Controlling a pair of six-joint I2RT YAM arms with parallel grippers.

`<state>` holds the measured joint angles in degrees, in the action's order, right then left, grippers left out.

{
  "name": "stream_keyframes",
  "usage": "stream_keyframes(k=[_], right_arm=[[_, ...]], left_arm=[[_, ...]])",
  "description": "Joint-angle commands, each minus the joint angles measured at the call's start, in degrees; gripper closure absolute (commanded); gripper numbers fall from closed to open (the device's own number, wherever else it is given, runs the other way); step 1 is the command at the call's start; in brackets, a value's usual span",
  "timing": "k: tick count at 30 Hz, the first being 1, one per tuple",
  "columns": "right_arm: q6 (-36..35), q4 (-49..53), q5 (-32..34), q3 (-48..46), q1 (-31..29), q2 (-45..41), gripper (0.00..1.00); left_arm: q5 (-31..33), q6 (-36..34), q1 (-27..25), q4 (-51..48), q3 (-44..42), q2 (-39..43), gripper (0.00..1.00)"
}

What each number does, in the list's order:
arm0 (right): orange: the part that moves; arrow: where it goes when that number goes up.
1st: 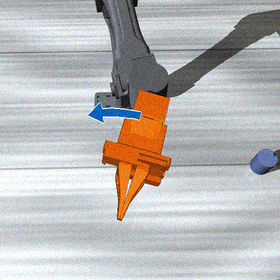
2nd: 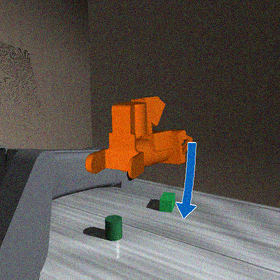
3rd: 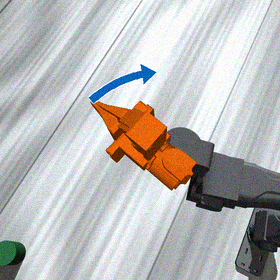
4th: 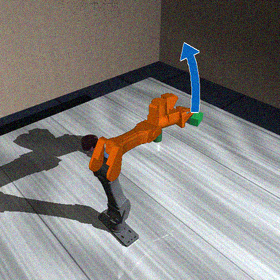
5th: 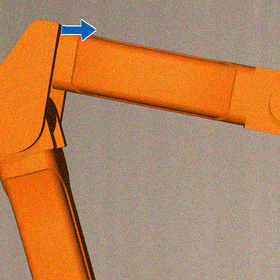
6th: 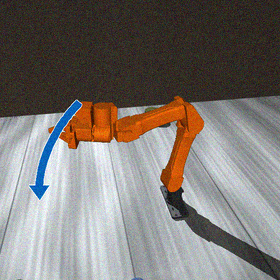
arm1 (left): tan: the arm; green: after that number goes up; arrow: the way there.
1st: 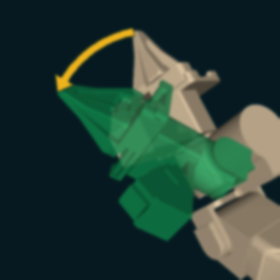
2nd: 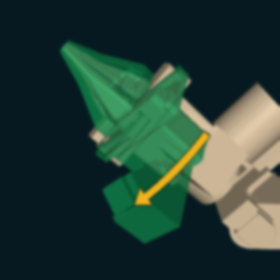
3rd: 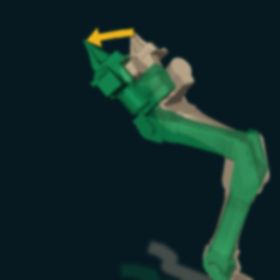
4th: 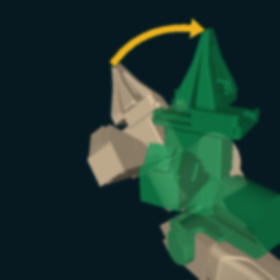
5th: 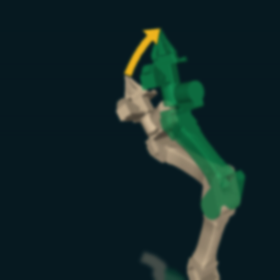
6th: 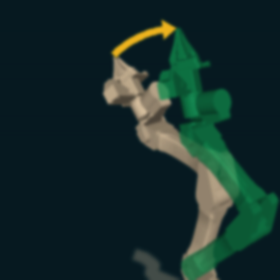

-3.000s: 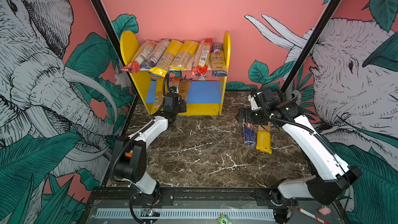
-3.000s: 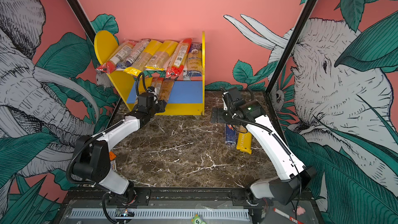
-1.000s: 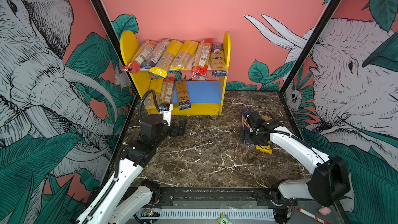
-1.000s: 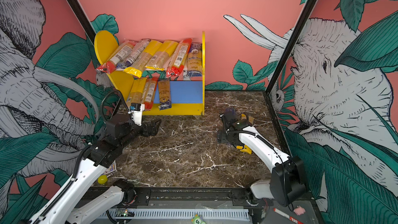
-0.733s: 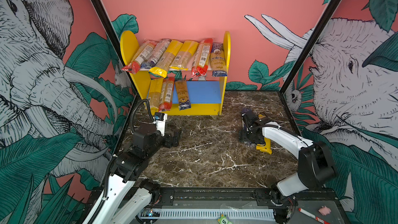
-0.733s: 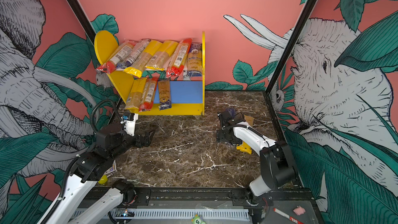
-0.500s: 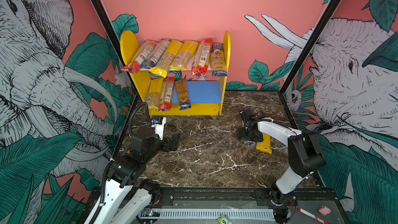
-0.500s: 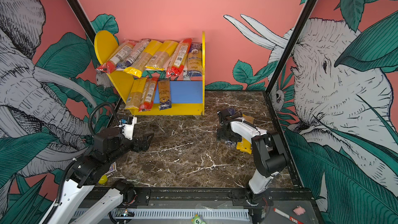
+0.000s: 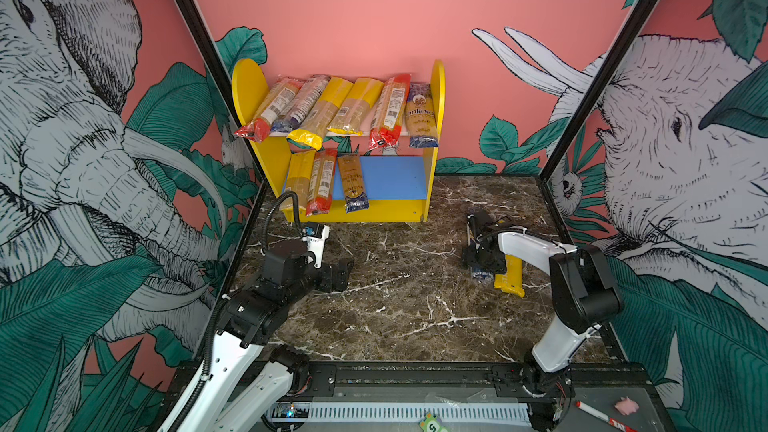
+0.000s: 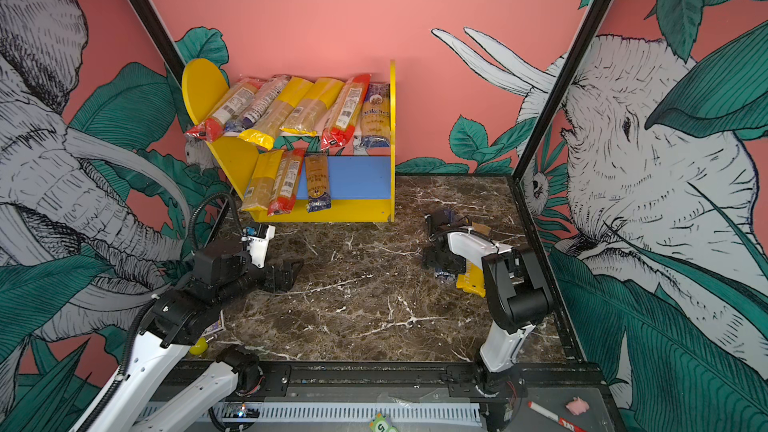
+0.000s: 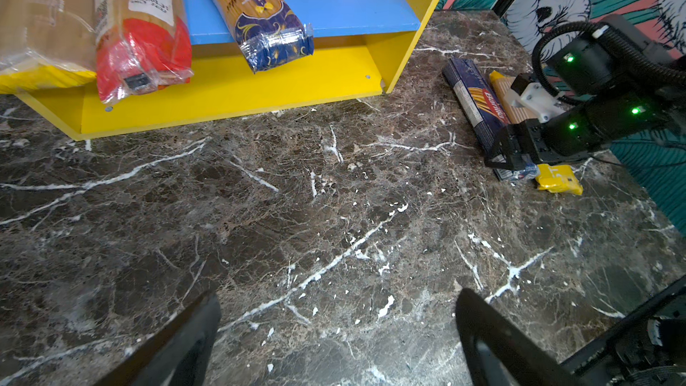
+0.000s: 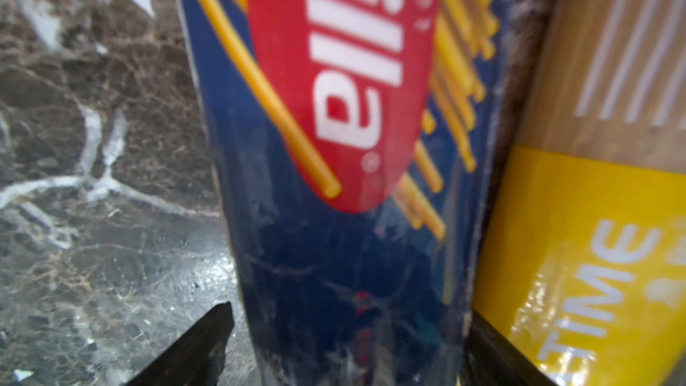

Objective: Place and organize the pasta boxes and bags onto the shelf
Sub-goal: 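Lower the right gripper onto the blue Barilla box and grasp it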

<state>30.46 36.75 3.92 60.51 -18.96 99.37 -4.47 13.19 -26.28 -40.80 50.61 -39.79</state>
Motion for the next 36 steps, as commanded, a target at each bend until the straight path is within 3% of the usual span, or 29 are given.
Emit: stream_keyframes(k=[1,4,9,13,28,36], right_arm=[[0.2,-1.1,-2.2,-1.3,0.1,0.7,0.28],[0.1,-1.2,-4.0,-2.0,0.1,0.8,0.49],[0.3,-1.7,-6.4,-4.8,0.0,-2.2,0.7],[-0.2,-2.0,-9.9,-6.7,0.1,-5.3,0.99],[-0.2,5.5,-14.2,-9.5,0.0,-22.3,1.0],[-1.1,10.8,-17.4,-8.7,-0.5,-30.1,1.0]], left_arm=[[-2.4,-1.1,-0.2,2.5,1.3,-1.6,0.01],[-2.9,-1.2,-0.2,3.1,1.9,-3.3,0.0],[-2.5,-1.0,-0.2,4.9,2.0,-4.0,0.0],[-1.6,-1.7,-0.3,5.5,2.5,-5.5,0.0],[1.4,-1.8,-0.3,8.8,5.4,-11.4,0.01],[1.4,2.8,-1.0,13.4,1.9,-12.1,0.0]])
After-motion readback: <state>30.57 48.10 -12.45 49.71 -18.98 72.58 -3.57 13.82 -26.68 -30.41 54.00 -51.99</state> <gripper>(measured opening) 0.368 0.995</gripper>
